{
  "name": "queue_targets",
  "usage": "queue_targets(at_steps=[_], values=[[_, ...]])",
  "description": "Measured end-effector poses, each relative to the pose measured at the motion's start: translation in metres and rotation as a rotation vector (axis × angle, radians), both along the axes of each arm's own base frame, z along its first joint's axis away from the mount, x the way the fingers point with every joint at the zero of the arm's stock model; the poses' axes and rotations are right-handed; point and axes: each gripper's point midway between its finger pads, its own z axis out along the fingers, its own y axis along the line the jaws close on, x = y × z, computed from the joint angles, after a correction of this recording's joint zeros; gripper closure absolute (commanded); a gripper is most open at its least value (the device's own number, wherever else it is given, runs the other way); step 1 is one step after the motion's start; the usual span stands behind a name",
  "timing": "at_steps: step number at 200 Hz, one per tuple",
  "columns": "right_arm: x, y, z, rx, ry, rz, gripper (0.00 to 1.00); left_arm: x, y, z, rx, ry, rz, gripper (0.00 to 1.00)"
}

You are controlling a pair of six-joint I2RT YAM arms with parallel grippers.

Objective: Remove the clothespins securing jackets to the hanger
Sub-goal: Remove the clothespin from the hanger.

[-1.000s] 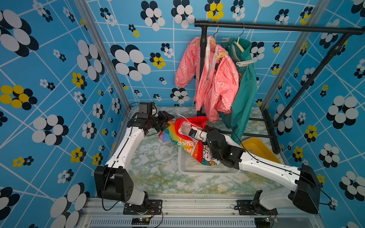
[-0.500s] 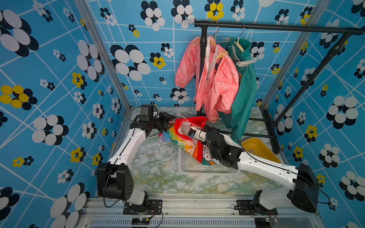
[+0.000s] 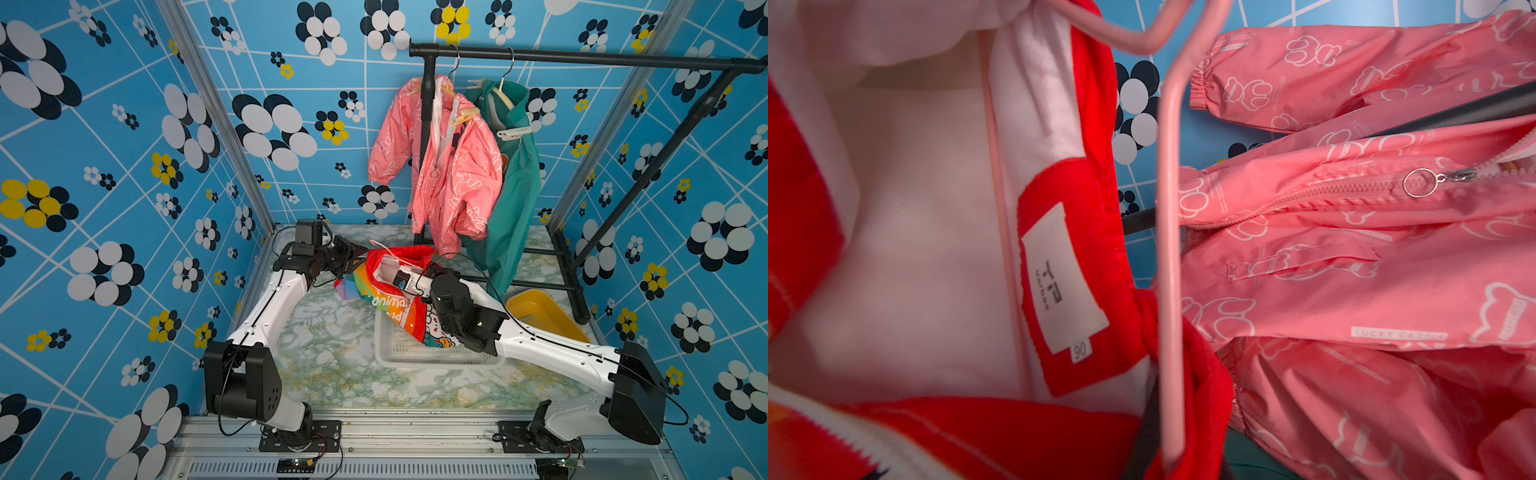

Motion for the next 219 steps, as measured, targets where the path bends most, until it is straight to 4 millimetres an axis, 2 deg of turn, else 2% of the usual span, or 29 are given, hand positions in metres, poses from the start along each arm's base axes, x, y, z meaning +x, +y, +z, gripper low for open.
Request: queue_targets(at_steps=[53, 97, 126, 161, 219], values=[[0.000, 0.000, 0.000, 0.001, -0.001, 0.000, 1.00, 0.006, 0.001, -0.007, 0.011, 0.003, -0.002, 0.70], [0.000, 0.000, 0.000, 0.003, -0.002, 0.000, 1.00, 0.010, 0.002, -0.004, 0.022, -0.015, -0.004, 0.78], [0.000, 0.000, 0.001, 0.005, -0.003, 0.000, 1.00, 0.012, 0.002, -0.003, 0.023, -0.018, -0.003, 0.86], [0.000, 0.000, 0.001, 0.005, -0.003, 0.000, 1.00, 0.013, 0.004, -0.006, 0.059, -0.031, -0.008, 1.00], [-0.002, -0.002, 0.003, 0.028, 0.000, -0.001, 1.00, 0.014, 0.018, -0.008, 0.206, -0.094, -0.003, 1.00]])
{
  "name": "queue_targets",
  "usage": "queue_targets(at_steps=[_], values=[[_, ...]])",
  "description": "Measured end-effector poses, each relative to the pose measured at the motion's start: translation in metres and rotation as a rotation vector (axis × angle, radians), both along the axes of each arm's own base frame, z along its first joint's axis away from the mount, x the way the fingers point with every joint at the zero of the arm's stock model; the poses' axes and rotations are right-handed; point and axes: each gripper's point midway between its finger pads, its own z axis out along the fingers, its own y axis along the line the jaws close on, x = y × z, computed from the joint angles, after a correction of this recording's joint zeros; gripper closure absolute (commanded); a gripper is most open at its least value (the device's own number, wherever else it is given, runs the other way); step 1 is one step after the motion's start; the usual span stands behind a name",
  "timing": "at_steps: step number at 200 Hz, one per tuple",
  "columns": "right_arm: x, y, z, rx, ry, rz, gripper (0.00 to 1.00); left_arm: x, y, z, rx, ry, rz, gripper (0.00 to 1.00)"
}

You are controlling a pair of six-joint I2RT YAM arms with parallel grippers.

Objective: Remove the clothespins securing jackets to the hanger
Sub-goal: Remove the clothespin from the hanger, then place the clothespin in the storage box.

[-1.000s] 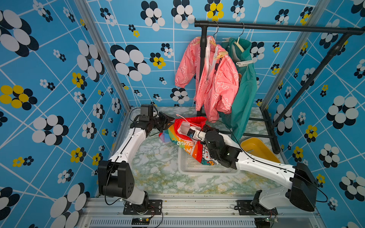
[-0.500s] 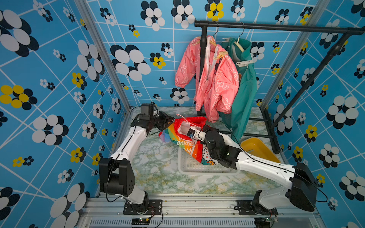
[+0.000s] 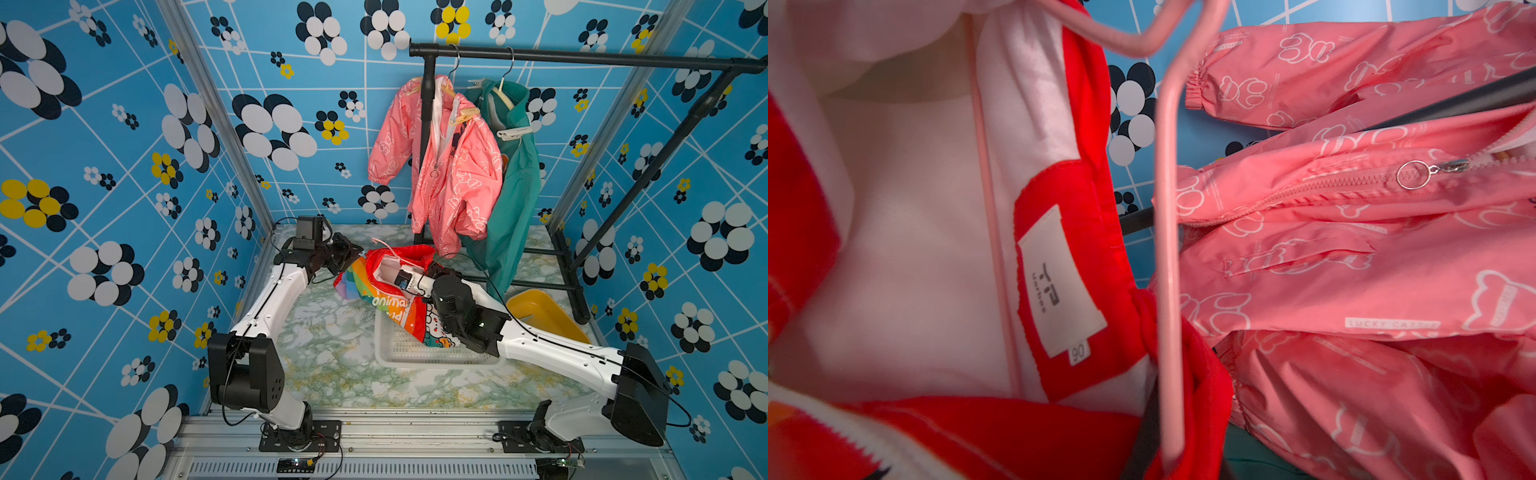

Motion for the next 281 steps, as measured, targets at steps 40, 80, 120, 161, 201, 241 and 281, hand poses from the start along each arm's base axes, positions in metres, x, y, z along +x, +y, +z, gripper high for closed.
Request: queue_targets(at_steps=[40, 80, 120, 161, 201, 241, 281], values=[[0.004, -0.008, -0.007, 0.030, 0.047, -0.027, 1.00, -0.005, 0.012, 0.016, 0.079, -0.075, 0.017, 1.00], [0.024, -0.047, -0.017, 0.164, 0.166, -0.103, 1.00, -0.020, 0.023, 0.081, 0.106, -0.296, 0.048, 1.00], [0.022, -0.092, -0.019, 0.397, 0.325, -0.145, 1.00, -0.036, 0.011, 0.129, 0.067, -0.493, 0.007, 1.00], [0.018, -0.111, -0.036, 0.572, 0.475, -0.189, 0.43, -0.045, -0.054, 0.123, 0.045, -0.549, -0.214, 1.00], [0.013, -0.112, -0.054, 0.617, 0.554, -0.234, 0.29, -0.052, -0.110, 0.103, 0.017, -0.548, -0.413, 1.00], [-0.029, -0.115, 0.042, 0.852, 0.416, -0.011, 0.25, -0.061, -0.139, 0.105, -0.037, -0.577, -0.546, 1.00], [-0.091, -0.099, 0.126, 0.991, 0.330, 0.347, 0.27, -0.077, -0.174, 0.118, -0.202, -0.602, -0.708, 1.00]])
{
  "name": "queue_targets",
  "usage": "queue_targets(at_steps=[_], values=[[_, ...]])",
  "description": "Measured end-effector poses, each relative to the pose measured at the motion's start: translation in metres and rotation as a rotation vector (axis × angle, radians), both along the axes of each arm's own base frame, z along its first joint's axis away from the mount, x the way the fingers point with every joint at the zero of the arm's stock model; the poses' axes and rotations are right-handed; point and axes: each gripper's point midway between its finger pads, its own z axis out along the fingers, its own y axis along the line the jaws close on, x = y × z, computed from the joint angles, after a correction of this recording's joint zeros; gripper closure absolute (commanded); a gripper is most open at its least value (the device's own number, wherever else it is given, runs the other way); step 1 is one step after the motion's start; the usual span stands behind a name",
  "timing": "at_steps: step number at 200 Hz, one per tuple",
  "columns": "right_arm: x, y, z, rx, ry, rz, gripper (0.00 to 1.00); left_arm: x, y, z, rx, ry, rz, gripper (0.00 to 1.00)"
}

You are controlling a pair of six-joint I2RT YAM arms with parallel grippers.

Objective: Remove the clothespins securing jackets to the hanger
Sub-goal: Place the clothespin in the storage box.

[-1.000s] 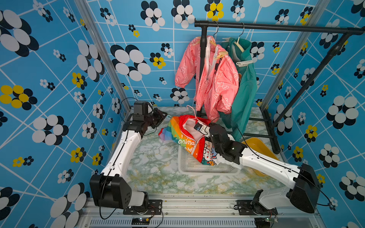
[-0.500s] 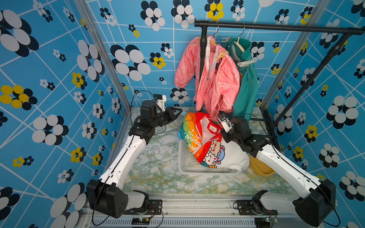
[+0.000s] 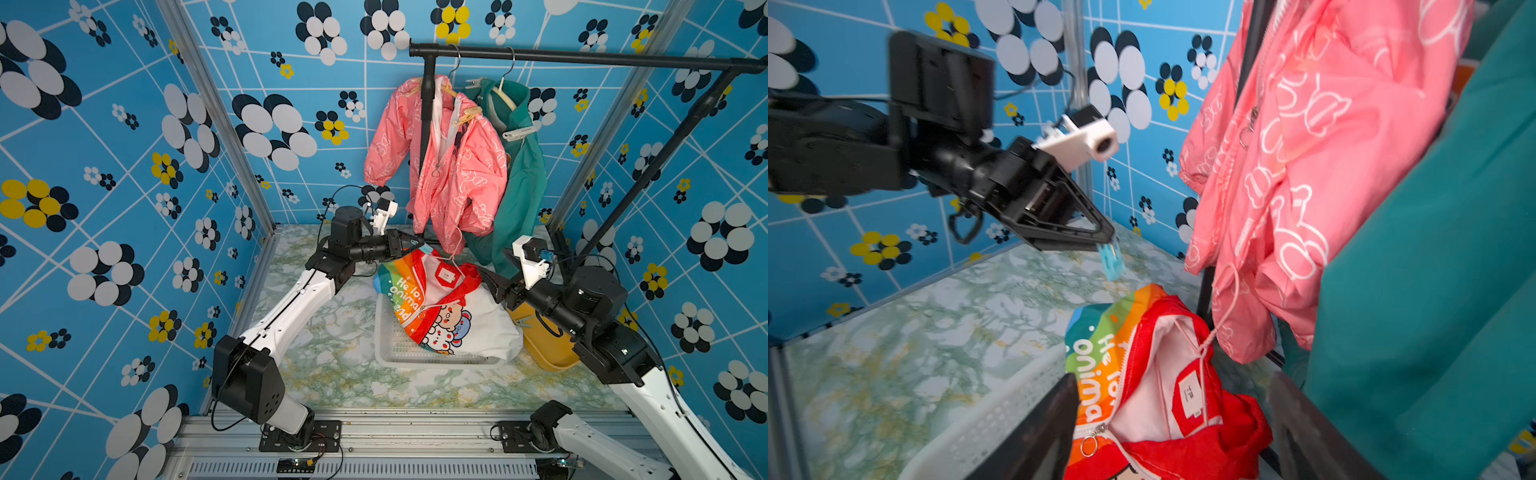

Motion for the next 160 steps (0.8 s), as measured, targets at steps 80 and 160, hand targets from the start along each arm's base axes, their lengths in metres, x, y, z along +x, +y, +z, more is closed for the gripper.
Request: queue_targets(at_steps=[80, 160], values=[[0.030, 0.048, -0.047, -0.017, 0.164, 0.155, 0.32, -0.014, -0.017, 0.007, -0.105, 0.066, -0.115, 1.00], [0.056, 0.069, -0.053, 0.043, 0.182, 0.179, 0.41, -0.025, -0.028, 0.004, -0.112, 0.096, -0.146, 1.00]])
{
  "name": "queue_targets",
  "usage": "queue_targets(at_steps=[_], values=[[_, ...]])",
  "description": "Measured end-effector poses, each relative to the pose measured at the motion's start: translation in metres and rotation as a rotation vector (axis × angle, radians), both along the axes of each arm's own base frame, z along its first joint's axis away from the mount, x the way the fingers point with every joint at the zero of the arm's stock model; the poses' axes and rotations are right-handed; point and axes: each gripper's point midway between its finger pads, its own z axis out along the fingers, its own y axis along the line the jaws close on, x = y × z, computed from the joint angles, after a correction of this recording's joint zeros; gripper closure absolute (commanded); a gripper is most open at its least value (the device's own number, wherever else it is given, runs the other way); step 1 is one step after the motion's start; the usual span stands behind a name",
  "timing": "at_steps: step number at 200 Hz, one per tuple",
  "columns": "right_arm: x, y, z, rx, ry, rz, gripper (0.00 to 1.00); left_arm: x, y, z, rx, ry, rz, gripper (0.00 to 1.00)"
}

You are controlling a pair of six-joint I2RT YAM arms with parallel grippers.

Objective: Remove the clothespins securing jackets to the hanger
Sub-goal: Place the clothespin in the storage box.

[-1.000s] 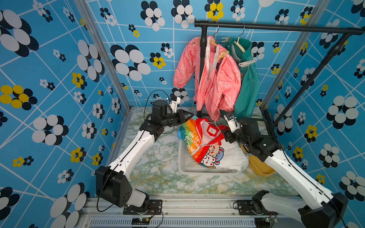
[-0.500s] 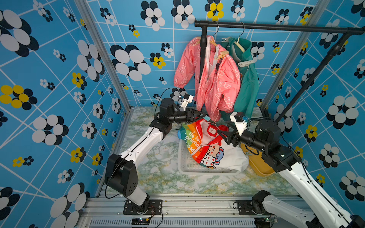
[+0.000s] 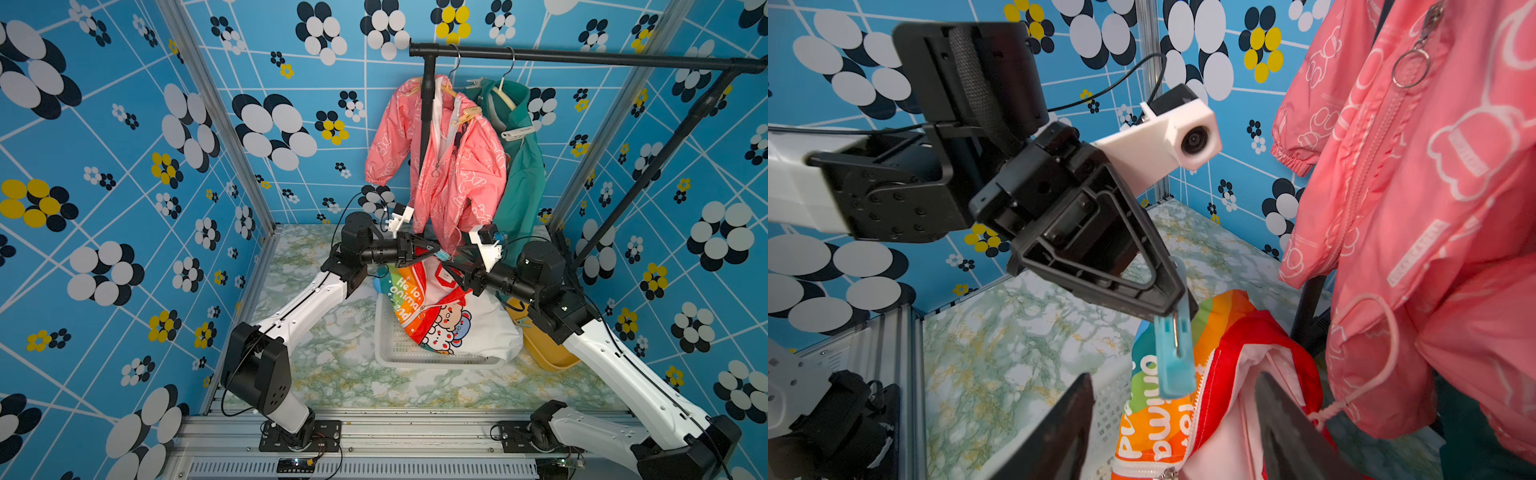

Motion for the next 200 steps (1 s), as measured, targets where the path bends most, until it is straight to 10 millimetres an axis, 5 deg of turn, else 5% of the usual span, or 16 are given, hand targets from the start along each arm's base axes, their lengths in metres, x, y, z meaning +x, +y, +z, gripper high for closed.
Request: queue_targets(at_steps=[139, 178, 200], values=[[0.016, 0.020, -0.007, 0.041, 0.035, 0.019, 0.86, 0.003, 0.000, -0.002, 0.002, 0.008, 0.021, 1.00], [0.019, 0.018, -0.006, 0.040, 0.036, -0.003, 0.95, 0.005, 0.001, -0.005, 0.015, 0.000, 0.031, 0.30], [0.021, 0.010, -0.006, 0.023, 0.030, -0.045, 0.95, 0.005, 0.004, -0.013, 0.061, -0.013, 0.058, 0.14]])
